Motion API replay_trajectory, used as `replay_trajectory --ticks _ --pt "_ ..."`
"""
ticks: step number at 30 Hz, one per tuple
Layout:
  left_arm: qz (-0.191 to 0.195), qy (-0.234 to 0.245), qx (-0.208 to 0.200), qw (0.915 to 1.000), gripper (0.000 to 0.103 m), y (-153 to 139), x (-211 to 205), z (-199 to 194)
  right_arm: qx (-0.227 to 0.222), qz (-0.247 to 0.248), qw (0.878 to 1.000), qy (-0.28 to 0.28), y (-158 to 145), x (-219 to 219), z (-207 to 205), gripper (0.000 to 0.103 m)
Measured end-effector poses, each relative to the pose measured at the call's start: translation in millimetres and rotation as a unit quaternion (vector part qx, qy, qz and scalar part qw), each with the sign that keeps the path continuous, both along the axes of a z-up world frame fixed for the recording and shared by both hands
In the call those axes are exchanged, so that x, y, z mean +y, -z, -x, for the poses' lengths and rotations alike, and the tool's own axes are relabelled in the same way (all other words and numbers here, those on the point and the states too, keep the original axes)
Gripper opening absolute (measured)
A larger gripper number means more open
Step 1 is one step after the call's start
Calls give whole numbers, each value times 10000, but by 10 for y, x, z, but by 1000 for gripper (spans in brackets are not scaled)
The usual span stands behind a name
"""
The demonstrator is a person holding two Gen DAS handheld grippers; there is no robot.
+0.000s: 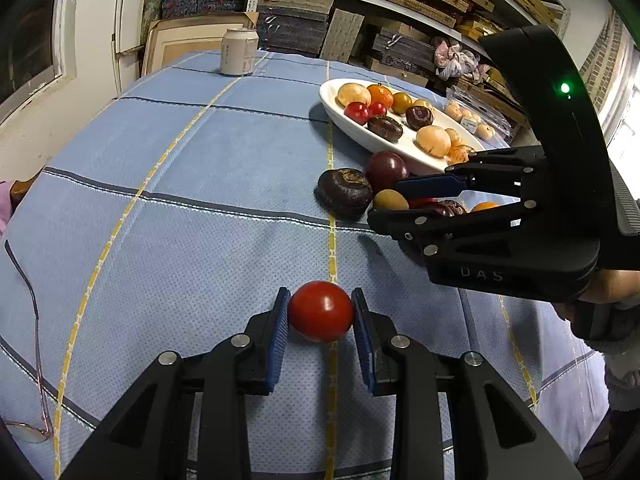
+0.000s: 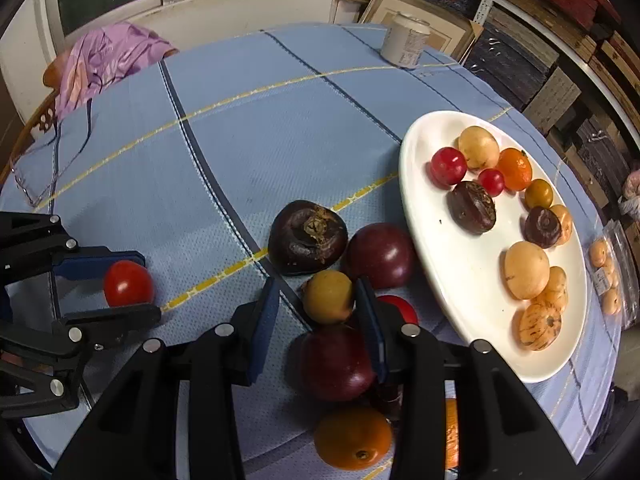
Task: Organize fruits
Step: 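Carry the tomato with the left gripper while the right carries the yellow fruit to the plate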
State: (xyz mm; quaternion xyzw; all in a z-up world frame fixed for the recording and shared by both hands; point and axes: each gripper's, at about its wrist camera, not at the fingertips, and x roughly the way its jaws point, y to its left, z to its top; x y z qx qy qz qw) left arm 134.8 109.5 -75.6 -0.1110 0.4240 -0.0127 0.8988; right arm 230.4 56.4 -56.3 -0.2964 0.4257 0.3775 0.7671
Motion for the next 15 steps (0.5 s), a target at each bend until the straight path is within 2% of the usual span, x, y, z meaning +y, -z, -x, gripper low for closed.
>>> replay_trajectory --ticks 3,5,6,12,15 --pt "19 -20 -1 10000 31 0 9 9 -96 101 9999 -33 42 20 20 38" --pt "21 -26 7 10000 31 0 11 7 -24 -39 10000 84 25 -7 -13 28" --pt "23 -23 17 10000 31 2 9 6 44 -132 9998 153 23 -23 -37 27" --pt "-36 -25 27 10000 31 6 -8 3 112 -514 9979 391 -4 -125 -65 27" --pt "-150 -43 -28 9999 31 -14 -37 19 260 -1032 9926 577 -98 -253 -55 27"
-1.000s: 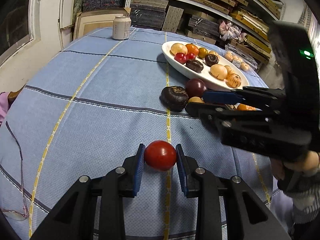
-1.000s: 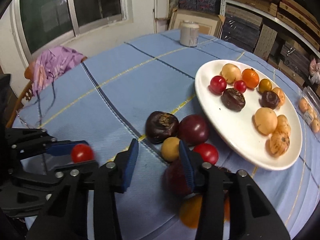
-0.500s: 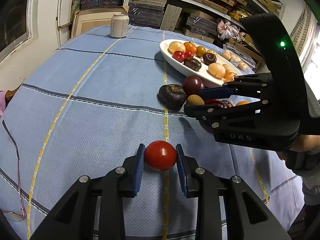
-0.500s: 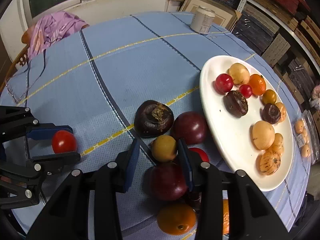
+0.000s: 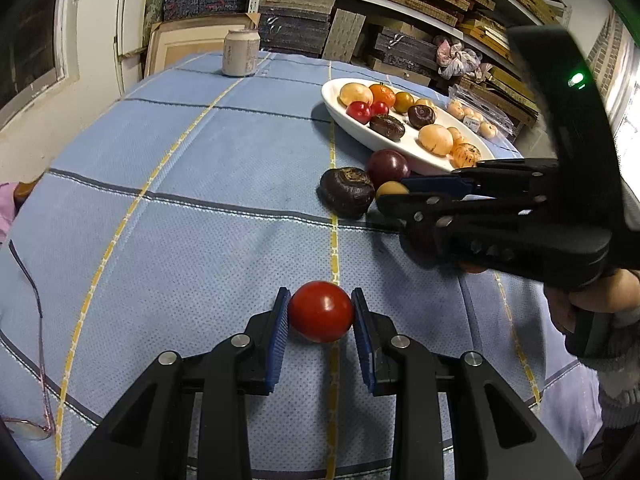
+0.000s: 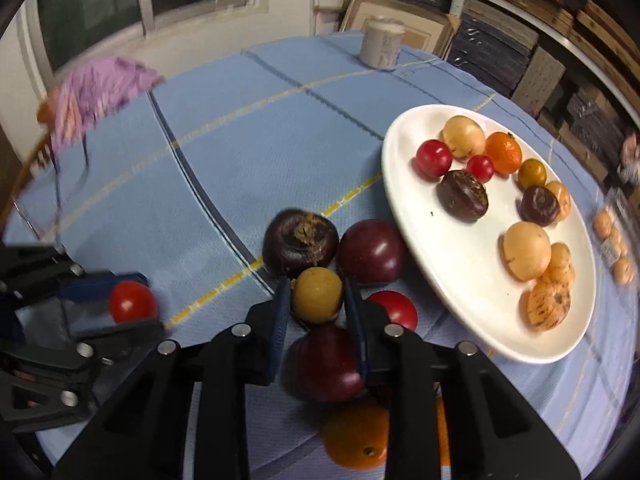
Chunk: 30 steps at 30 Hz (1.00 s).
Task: Organize fruits
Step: 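Carry the tomato with the left gripper while the right carries the yellow fruit to the plate, then release the tomato on the plate with the left gripper while the right releases the yellow fruit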
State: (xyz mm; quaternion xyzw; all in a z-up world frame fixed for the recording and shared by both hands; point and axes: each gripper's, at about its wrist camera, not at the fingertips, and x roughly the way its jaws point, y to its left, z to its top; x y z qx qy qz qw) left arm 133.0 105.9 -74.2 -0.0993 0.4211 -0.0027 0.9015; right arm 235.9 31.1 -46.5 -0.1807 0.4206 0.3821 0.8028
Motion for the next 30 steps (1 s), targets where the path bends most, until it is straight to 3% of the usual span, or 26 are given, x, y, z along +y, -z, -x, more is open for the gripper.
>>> replay_trajectory --ticks 4,12,23,30 --pt "-252 -17 -88 9996 31 -44 -73 27 134 -754 9967 281 -140 -274 41 27" --pt "-693 -46 -287 9972 31 -234 -236 -122 -13 -1616 9828 891 -346 -920 143 27" --pt "-1192 55 -966 9881 31 -736 -600 -927 -575 -2118 9578 1854 -852 -1624 -251 27" --pt "-1196 168 -935 9883 31 -756 -727 -1489 -485 -2229 9474 2247 -855 -1653 -731 27"
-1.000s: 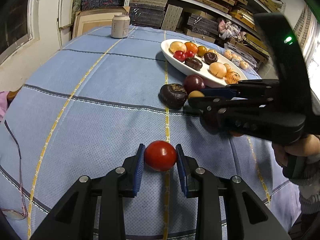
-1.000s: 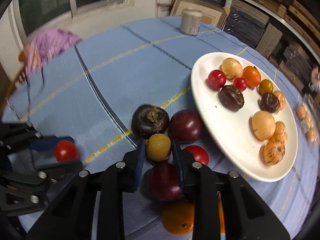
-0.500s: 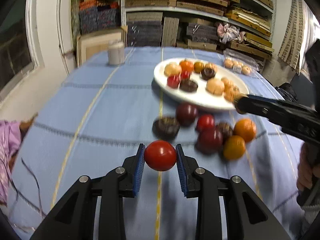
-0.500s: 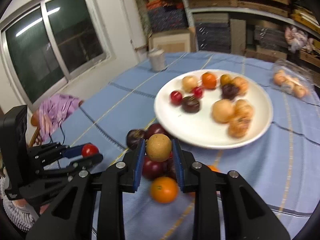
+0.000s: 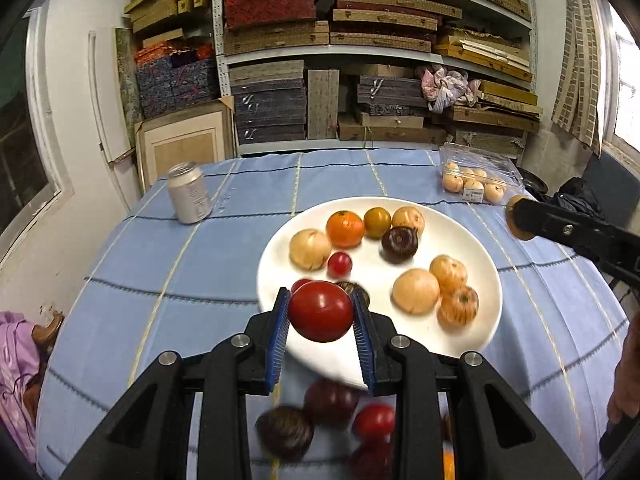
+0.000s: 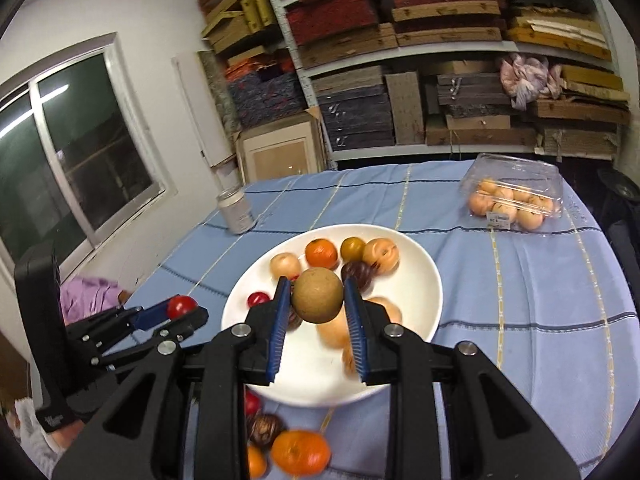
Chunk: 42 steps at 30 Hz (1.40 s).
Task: Organize fruits
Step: 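Release the tomato on the plate with the left gripper while the right releases the yellow fruit, then move both open grippers back to the fruit cluster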
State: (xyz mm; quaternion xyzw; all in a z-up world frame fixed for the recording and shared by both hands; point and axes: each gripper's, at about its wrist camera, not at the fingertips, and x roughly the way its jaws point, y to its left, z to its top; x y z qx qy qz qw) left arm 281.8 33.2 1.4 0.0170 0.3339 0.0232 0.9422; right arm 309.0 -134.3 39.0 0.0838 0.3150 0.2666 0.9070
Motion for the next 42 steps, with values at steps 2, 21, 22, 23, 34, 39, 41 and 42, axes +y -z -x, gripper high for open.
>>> replay_trajectory --ticks 2,21,22,23,34,39,41,42 --pt "23 25 39 10000 31 35 -24 -115 114 77 9999 -12 86 91 -143 27" --pt "-37 339 418 9985 31 464 -189 -587 534 789 9954 -125 720 498 -594 27" --pt "-27 340 426 9985 31 473 -191 -591 528 809 9952 -124 731 504 -593 28" --pt "-20 336 436 9985 31 483 -186 -598 506 830 9952 -107 736 511 -592 28" --pt "-30 255 316 9992 49 461 -153 -576 352 847 9958 -77 636 499 -533 50" --pt "-37 231 221 9995 54 386 -142 -495 180 772 9968 -97 470 476 -391 50" --pt "-83 227 139 9996 55 337 -156 -433 96 738 9972 -114 403 460 -287 52" --pt "-98 230 109 9996 56 320 -164 -401 70 721 9973 -117 380 448 -242 52"
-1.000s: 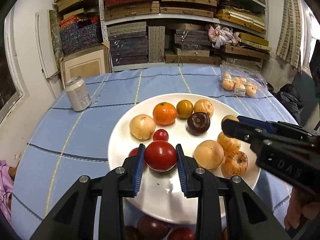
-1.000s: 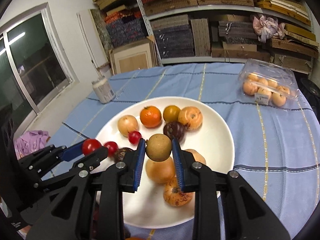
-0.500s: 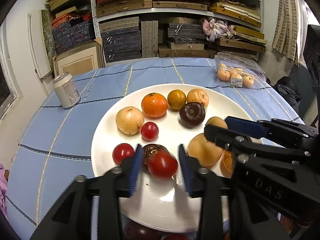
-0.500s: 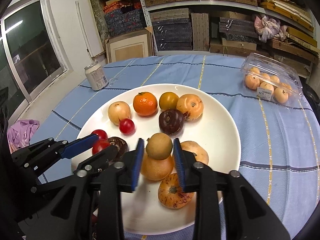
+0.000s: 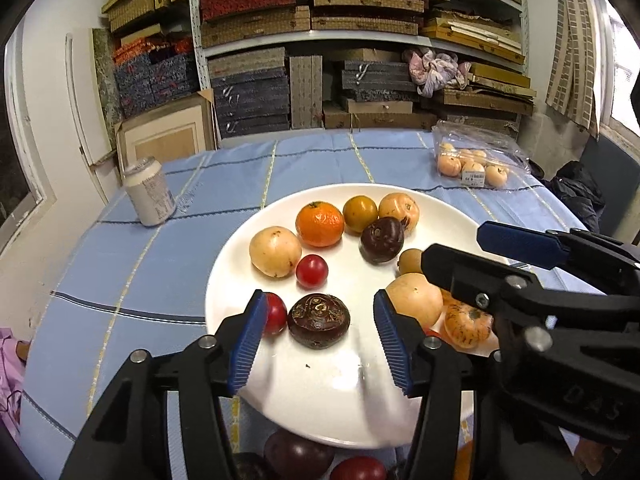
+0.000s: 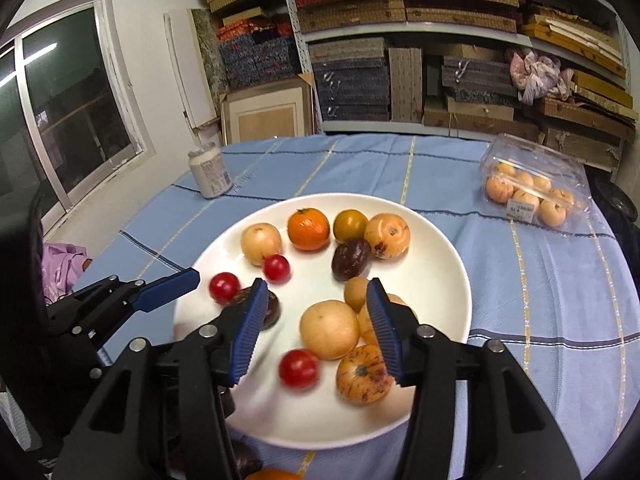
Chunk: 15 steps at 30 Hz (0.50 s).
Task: Organize fruits
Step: 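Move both open grippers back to the fruit cluster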
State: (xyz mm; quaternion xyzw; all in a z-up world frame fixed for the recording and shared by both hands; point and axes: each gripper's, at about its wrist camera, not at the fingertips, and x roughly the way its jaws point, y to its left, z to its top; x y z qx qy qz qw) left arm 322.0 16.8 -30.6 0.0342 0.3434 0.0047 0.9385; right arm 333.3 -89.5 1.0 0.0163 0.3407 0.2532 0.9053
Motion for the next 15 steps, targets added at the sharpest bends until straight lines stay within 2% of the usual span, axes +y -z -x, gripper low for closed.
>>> replay_trajectory --ticks 3,6,8,10,15 --pt "-17 5 -98 10000 58 -66 -9 144 -95 -72 9999 11 -72 -27 163 56" --pt "-38 -63 -214 9997 68 -104 41 337 -180 -200 9996 16 -142 -72 356 56" --pt "-13 -215 -294 9993 71 -113 157 504 -262 -322 9991 10 -158 -140 550 57" --pt "111 -363 -301 9988 72 -104 292 635 -338 -418 9985 81 -132 -228 737 63" --pt "569 -678 12 9961 72 106 652 959 -258 -536 9982 75 89 -453 1206 65"
